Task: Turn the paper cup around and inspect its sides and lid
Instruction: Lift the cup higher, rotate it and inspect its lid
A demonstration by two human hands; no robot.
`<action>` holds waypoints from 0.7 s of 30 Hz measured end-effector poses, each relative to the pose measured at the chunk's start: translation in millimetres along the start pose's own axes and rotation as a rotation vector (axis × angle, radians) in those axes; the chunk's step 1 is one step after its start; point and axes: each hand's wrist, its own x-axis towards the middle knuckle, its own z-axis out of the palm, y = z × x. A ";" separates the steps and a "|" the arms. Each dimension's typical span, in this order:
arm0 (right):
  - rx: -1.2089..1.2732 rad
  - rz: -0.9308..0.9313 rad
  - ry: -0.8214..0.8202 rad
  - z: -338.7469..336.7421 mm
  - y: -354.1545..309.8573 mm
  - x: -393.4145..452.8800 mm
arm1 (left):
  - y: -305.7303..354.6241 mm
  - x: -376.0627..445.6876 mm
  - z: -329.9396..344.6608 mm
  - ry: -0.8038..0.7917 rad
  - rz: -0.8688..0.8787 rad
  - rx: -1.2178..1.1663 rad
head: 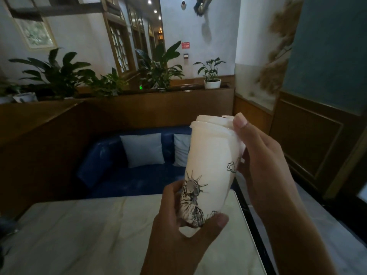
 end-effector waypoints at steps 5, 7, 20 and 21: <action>0.008 0.023 -0.045 -6.5 4.3 6.5 | 3.8 14.2 -23.4 0.083 0.036 0.016; 0.006 0.034 -0.108 -10.4 8.3 7.3 | 6.4 24.2 -39.4 0.158 0.080 -0.001; -0.058 0.251 -0.451 15.3 42.4 -1.8 | 35.5 68.2 -75.0 0.315 0.046 -0.190; -0.051 0.253 -0.430 18.2 43.6 -1.5 | 34.4 68.8 -69.2 0.305 -0.008 -0.238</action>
